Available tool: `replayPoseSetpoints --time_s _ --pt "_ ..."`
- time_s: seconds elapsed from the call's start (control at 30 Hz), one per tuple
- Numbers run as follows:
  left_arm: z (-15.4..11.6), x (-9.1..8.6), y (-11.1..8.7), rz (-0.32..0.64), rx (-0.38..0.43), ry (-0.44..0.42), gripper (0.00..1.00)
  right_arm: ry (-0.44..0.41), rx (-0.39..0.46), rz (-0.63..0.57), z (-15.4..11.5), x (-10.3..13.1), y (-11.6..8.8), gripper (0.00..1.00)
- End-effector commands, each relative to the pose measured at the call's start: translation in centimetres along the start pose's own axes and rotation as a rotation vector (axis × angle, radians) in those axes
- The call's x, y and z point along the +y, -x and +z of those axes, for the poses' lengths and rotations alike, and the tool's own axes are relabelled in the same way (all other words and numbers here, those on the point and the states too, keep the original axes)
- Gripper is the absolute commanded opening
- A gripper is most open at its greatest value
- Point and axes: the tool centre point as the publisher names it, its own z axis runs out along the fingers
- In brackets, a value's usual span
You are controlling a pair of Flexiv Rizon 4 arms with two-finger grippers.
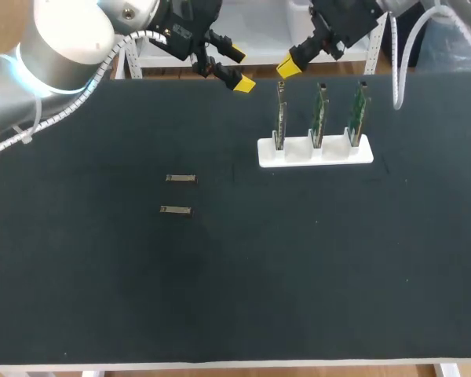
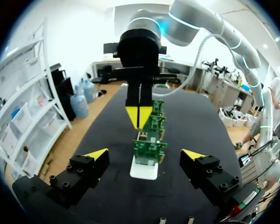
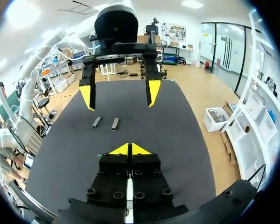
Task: Pick up the optical module with the left hand, and insert it into the network port with the right hand.
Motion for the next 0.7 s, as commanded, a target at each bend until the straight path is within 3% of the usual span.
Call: replayPoseSetpoints --time_s 0.03,0.5,0.7 --pt "0.0 -0.1 0.0 0.0 0.002 0.002 1.0 0.16 -0.009 -0.007 -1.0 -0.6 0.3 0.0" --pt "0.0 -0.1 0.0 0.0 0.002 0.002 1.0 0.099 -0.048 -0.01 -5.1 -0.2 0.5 0.0" --pt "0.0 -0.1 0.0 0.0 0.002 0.002 1.0 0.07 -0.084 0.009 -8.3 0.4 -0.1 0.0"
